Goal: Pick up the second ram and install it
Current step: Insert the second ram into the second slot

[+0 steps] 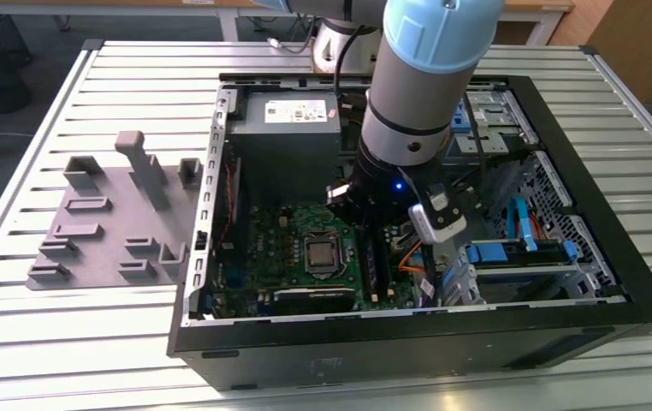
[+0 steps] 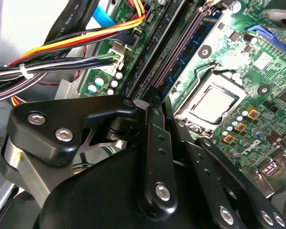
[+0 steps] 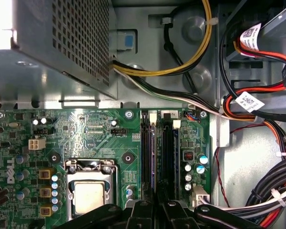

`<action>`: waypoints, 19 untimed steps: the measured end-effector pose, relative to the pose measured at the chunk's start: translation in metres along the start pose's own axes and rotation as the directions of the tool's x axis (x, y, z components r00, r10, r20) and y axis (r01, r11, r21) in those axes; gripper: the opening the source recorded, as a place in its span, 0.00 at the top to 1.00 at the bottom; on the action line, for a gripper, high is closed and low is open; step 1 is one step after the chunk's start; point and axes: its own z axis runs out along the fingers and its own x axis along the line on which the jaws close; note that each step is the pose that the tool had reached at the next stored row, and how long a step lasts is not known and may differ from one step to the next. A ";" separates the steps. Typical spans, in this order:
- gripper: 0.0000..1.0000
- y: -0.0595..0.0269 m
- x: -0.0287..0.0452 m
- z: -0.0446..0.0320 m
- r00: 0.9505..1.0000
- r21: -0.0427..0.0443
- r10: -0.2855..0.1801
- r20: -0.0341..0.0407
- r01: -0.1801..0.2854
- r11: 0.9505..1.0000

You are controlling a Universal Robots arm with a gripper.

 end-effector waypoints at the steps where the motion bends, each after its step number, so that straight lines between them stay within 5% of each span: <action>1: 0.86 -0.0002 0.0000 0.0000 1.000 0.000 0.000 0.000 0.000 1.000; 19: 0.86 -0.0016 -0.0001 0.0026 1.000 0.001 0.000 0.000 0.000 1.000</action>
